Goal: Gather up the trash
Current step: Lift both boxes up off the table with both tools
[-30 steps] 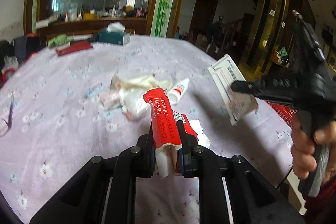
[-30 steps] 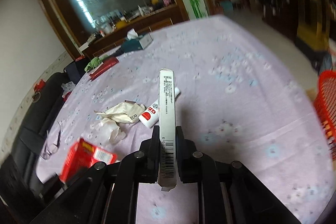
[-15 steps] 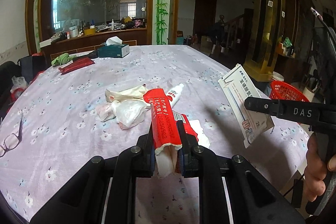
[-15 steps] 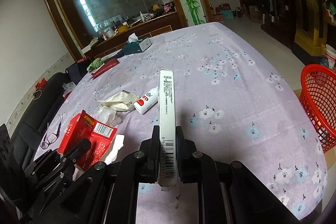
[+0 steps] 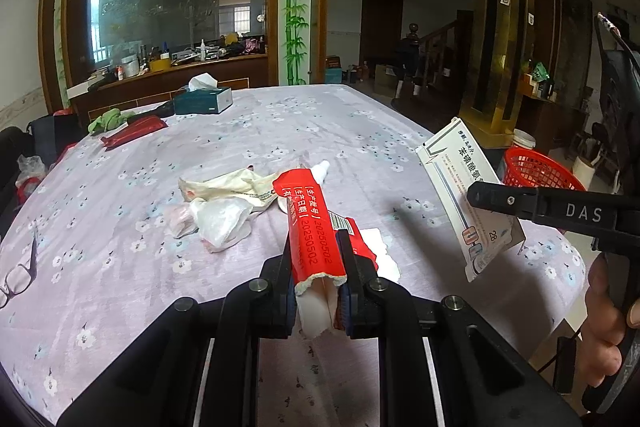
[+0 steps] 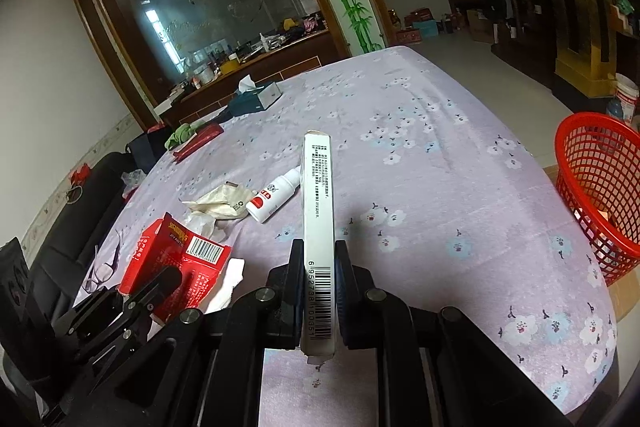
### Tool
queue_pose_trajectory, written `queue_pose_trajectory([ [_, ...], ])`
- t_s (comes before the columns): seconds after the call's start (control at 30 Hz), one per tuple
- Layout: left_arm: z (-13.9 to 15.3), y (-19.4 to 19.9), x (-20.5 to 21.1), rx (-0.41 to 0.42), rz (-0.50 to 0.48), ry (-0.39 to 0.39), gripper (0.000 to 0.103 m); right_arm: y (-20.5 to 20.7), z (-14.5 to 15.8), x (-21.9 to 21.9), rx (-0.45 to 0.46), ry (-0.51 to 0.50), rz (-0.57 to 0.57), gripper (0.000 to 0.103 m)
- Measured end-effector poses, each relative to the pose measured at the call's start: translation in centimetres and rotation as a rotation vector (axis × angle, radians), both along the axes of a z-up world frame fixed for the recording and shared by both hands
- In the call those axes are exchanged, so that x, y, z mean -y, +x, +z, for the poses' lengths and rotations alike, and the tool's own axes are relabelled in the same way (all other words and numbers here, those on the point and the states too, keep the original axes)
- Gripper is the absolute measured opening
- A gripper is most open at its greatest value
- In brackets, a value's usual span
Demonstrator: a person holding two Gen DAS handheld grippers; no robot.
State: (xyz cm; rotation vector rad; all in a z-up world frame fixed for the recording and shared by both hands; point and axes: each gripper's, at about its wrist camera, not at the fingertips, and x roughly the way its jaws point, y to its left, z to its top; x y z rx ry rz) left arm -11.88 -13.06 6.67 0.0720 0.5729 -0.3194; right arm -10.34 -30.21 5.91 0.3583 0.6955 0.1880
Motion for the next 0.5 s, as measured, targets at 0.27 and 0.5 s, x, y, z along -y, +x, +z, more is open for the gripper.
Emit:
queue_pose_trajectory([
  [0.27, 0.2, 0.1, 0.6, -0.01, -0.015, 0.0, 0.016, -0.4, -0.3, 1.1, -0.007, 0.031, -0.008, 0.014],
  [0.5, 0.3, 0.4, 0.9, -0.026, -0.029, -0.011, 0.016, -0.5, -0.2, 2.0, -0.008, 0.047, -0.014, 0.014],
])
